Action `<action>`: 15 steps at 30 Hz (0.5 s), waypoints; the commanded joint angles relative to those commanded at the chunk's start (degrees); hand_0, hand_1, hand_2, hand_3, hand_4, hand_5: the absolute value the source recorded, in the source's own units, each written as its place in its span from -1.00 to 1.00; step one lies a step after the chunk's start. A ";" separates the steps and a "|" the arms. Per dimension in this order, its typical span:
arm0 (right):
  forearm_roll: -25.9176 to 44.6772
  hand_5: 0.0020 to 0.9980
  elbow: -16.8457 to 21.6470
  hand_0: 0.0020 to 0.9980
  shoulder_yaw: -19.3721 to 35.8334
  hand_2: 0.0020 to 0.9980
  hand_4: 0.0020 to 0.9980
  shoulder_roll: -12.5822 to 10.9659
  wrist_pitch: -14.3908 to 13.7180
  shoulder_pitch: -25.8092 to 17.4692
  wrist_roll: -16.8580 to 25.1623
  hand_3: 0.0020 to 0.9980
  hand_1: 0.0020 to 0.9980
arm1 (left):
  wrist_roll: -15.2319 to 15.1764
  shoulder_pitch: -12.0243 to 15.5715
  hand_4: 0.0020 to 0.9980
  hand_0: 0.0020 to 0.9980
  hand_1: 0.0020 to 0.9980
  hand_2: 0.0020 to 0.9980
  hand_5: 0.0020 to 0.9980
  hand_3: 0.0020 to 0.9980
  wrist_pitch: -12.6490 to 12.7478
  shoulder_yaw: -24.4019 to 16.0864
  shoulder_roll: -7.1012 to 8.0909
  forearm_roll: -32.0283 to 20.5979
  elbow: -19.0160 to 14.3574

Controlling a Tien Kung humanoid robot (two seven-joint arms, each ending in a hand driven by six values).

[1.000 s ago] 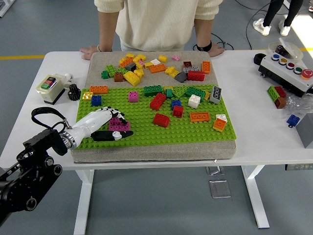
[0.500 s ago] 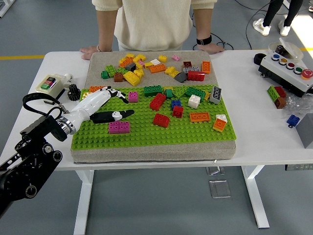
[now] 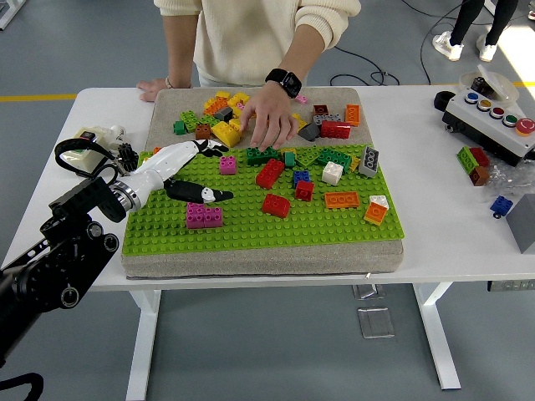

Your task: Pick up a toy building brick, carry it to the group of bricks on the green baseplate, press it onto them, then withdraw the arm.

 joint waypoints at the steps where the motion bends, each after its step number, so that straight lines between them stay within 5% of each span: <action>1: -0.01 -0.03 0.00 0.51 0.12 0.45 0.83 0.00 0.03 -0.03 -0.02 0.32 0.35 | 0.05 -0.07 1.00 0.60 0.53 0.54 -0.19 0.67 0.10 -0.38 0.07 0.02 -0.11; 2: -0.01 -0.03 0.00 0.51 0.19 0.45 0.83 -0.01 0.05 -0.04 -0.03 0.32 0.35 | 0.08 -0.14 1.00 0.60 0.53 0.54 -0.19 0.67 0.13 -0.69 0.12 0.03 -0.16; 3: 0.03 -0.03 0.00 0.51 0.26 0.45 0.83 -0.01 0.04 0.01 0.00 0.32 0.35 | 0.11 -0.32 1.00 0.60 0.54 0.56 -0.46 0.67 0.03 -1.14 0.21 0.08 -0.16; 8: 0.10 -0.03 0.00 0.51 0.43 0.45 0.83 0.03 -0.08 0.21 0.12 0.32 0.35 | 0.23 -0.60 1.00 0.60 0.54 0.56 -0.46 0.67 -0.40 -2.21 0.45 0.58 -0.10; 9: 0.12 -0.03 0.00 0.51 0.45 0.45 0.83 0.05 -0.08 0.23 0.14 0.32 0.35 | 0.28 -0.60 1.00 0.59 0.54 0.57 -0.64 0.68 -0.53 -2.49 0.48 0.78 -0.08; 14: 0.15 -0.03 0.00 0.51 0.66 0.45 0.83 0.09 -0.02 0.11 0.15 0.32 0.35 | 0.35 -0.45 1.00 0.59 0.54 0.57 -0.64 0.68 -1.46 -3.53 0.70 2.02 -0.32; 15: 0.15 -0.03 0.00 0.50 0.68 0.45 0.83 0.09 -0.01 0.09 0.15 0.32 0.35 | 0.35 -0.44 1.00 0.55 0.50 0.54 -0.78 0.70 -1.55 -3.60 0.73 2.14 -0.36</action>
